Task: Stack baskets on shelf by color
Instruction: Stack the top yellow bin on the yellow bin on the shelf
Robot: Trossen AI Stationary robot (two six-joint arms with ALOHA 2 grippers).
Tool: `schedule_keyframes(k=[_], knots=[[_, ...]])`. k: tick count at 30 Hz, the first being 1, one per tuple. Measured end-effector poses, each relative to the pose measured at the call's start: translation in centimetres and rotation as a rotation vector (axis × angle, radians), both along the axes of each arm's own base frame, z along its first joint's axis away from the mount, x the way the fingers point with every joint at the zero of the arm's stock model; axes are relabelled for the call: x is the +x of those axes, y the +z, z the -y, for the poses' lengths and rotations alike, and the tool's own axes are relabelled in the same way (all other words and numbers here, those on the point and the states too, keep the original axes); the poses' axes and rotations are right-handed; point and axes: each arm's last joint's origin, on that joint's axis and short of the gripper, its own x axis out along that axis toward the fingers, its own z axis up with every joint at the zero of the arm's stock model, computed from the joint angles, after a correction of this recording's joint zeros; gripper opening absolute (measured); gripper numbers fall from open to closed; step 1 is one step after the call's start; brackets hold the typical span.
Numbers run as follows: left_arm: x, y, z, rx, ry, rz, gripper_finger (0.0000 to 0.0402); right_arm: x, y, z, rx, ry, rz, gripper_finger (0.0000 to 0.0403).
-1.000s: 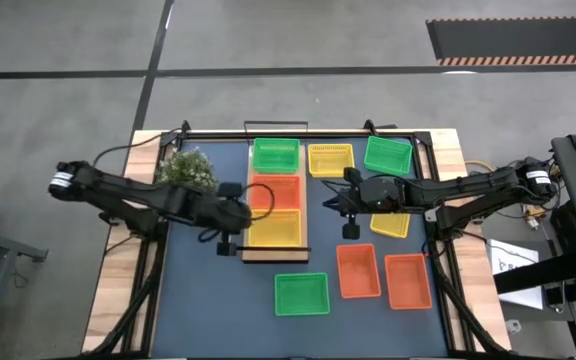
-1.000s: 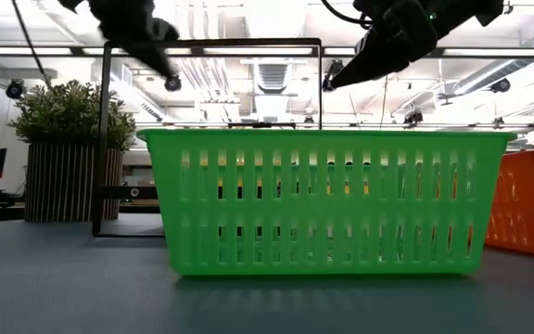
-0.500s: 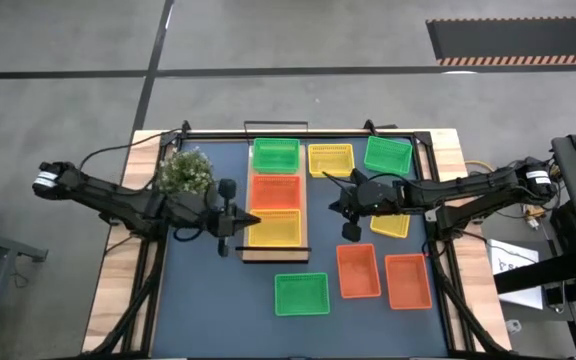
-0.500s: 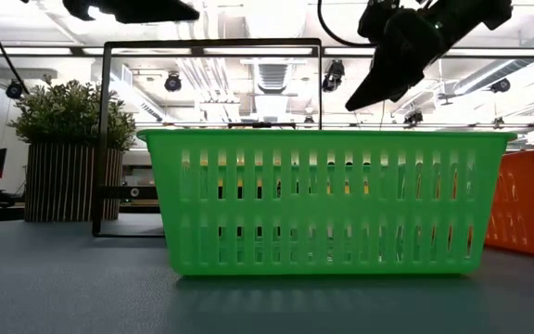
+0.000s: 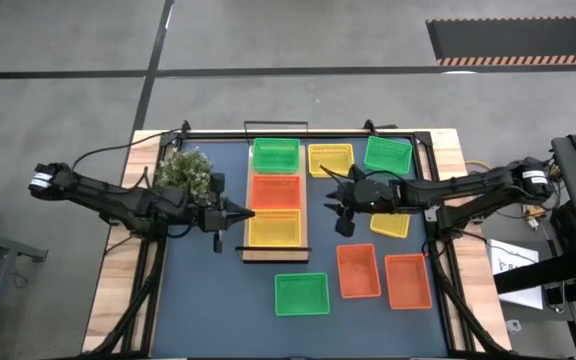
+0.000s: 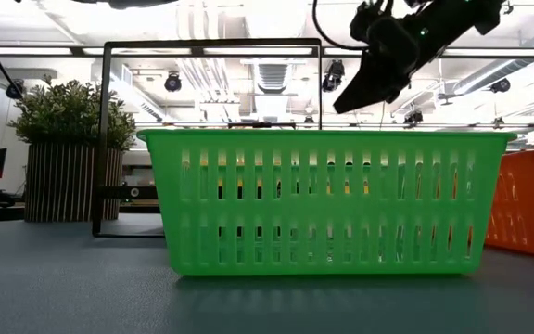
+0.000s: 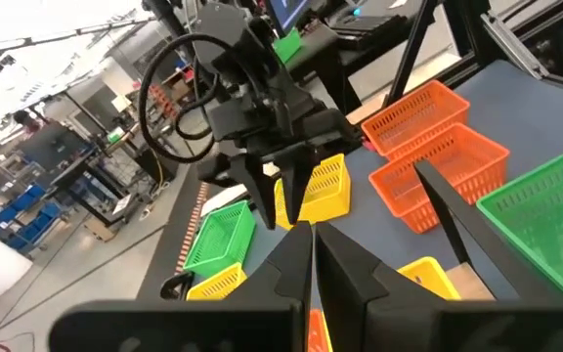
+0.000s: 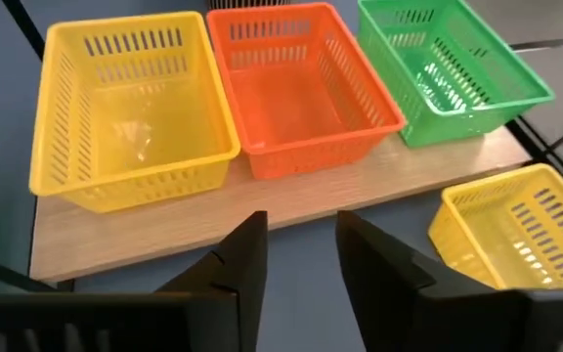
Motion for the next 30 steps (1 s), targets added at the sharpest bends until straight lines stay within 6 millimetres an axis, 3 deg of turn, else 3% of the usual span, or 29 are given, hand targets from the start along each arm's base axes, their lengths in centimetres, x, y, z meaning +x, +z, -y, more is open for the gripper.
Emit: schedule_keyframes(k=[18, 30], knots=[[0.0, 0.0, 0.0, 0.022, -0.002, -0.005, 0.0001, 2.9, -3.3, 0.2, -0.001, -0.026, -0.016, 0.0105], [0.0, -0.1, 0.0, 0.022, -0.001, -0.008, 0.0002, 2.3, -2.9, 2.2, 0.023, -0.113, -0.123, 0.016]])
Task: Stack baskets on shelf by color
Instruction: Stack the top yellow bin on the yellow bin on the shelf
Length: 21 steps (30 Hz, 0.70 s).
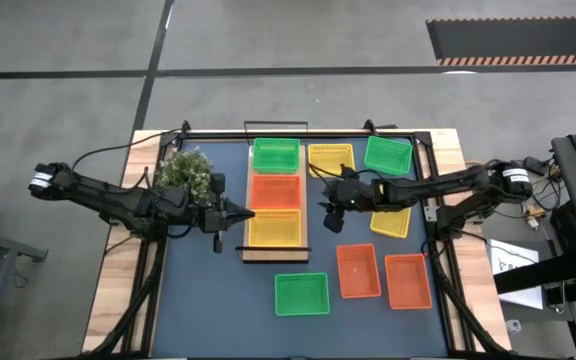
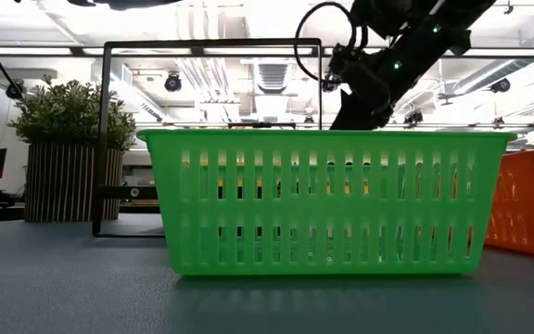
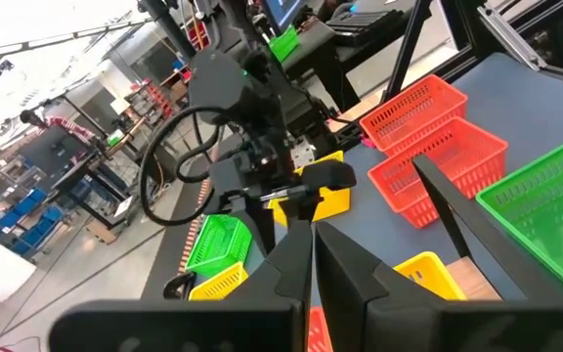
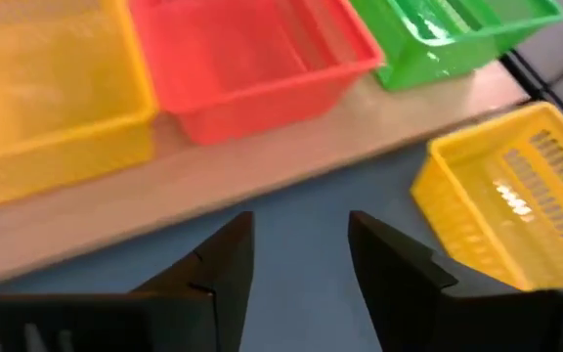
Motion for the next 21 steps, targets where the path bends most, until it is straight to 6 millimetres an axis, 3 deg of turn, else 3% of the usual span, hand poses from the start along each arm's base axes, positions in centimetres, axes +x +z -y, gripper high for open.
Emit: schedule_keyframes(k=[9, 21], knots=[[0.0, 0.0, 0.0, -0.001, 0.0, 0.0, 0.0002, -0.8, -0.2, 3.1, -0.08, -0.004, -0.101, 0.0176], [0.0, 0.0, 0.0, 0.0, 0.0, 0.001, 0.0002, -2.2, -0.5, 8.0, -0.053, -0.023, -0.126, 0.0176]])
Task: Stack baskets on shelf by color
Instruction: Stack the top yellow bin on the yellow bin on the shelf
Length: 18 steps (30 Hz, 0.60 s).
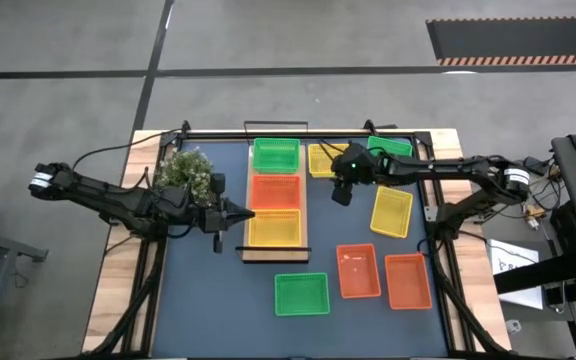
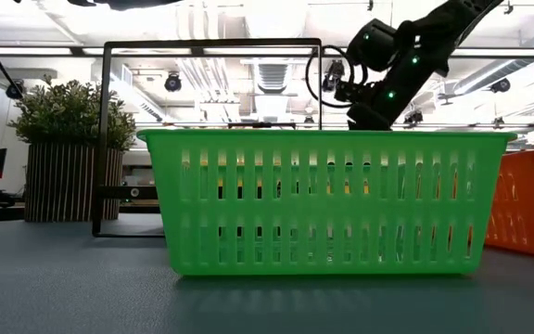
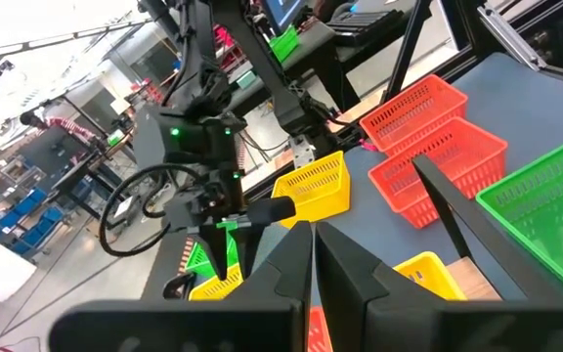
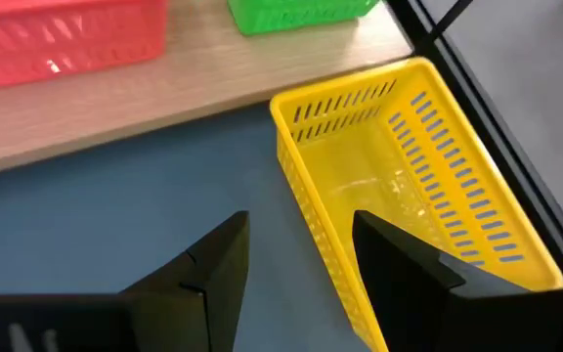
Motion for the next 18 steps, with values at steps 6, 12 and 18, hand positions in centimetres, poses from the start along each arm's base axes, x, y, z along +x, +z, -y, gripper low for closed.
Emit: schedule_keyframes(k=[6, 12, 18], knots=[[0.0, -0.1, 0.0, 0.0, 0.0, -0.003, 0.0002, -0.4, -0.2, 0.9, -0.013, 0.0, -0.02, 0.0176], [0.0, -0.1, 0.0, 0.0, 0.0, -0.006, 0.0002, -0.7, -0.3, 1.4, -0.015, -0.001, -0.047, 0.0176], [0.0, -0.4, 0.0, 0.005, 0.0, -0.013, 0.0002, -1.1, -0.5, 1.6, -0.008, 0.006, -0.081, 0.0176]])
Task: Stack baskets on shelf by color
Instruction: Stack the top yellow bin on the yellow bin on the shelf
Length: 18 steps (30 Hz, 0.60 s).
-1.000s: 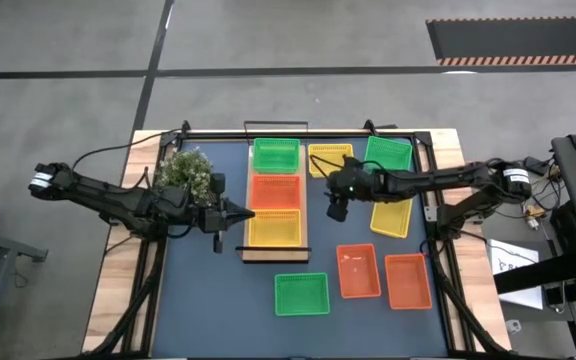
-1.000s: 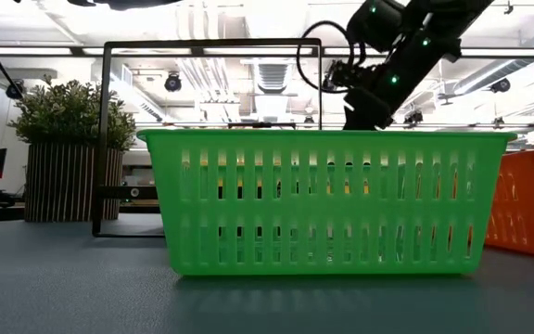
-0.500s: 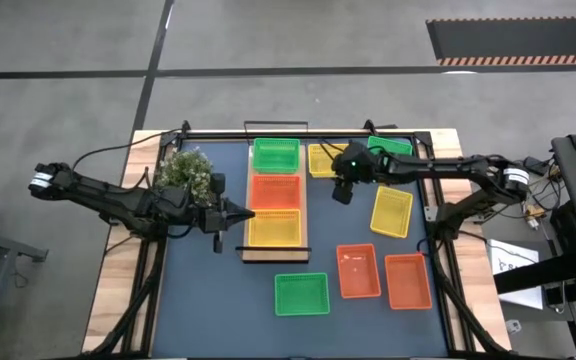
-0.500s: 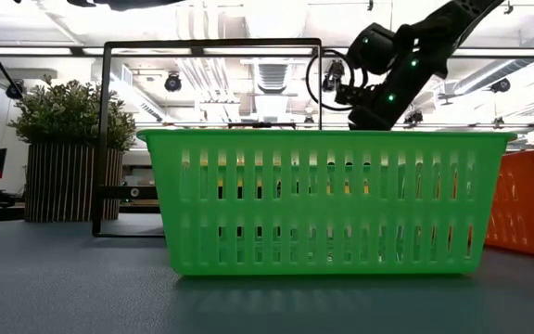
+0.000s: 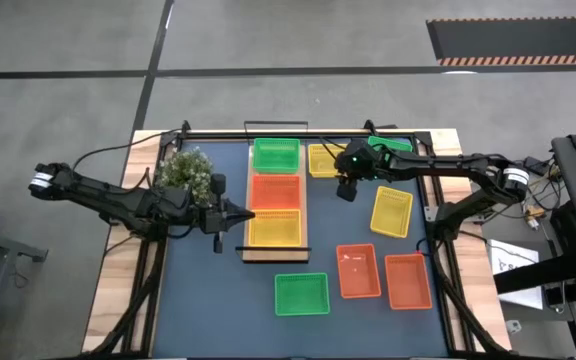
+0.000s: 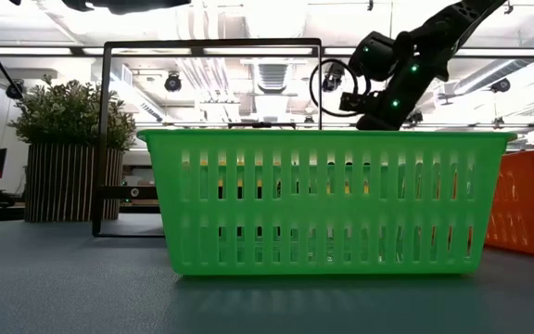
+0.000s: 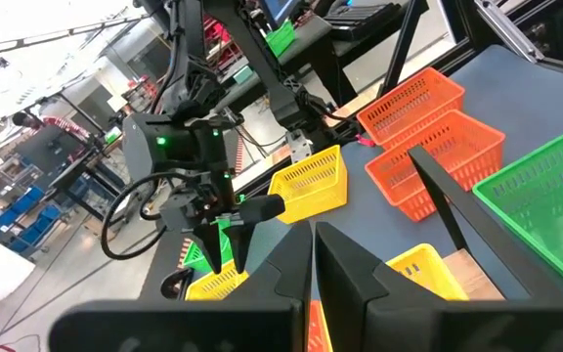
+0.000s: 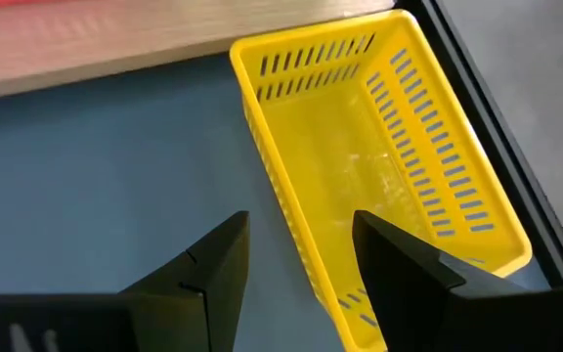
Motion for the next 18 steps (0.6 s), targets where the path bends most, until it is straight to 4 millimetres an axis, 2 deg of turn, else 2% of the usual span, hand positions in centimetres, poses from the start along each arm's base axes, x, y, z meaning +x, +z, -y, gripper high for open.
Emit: schedule_keyframes(k=[7, 18], knots=[[0.0, 0.0, 0.0, -0.003, 0.0, 0.003, 0.0002, -0.1, -0.1, 0.0, -0.017, 0.029, -0.025, 0.0171], [0.0, 0.0, 0.0, -0.003, 0.001, 0.002, 0.0002, -0.6, 0.1, 1.5, 0.018, 0.03, 0.032, 0.0171]])
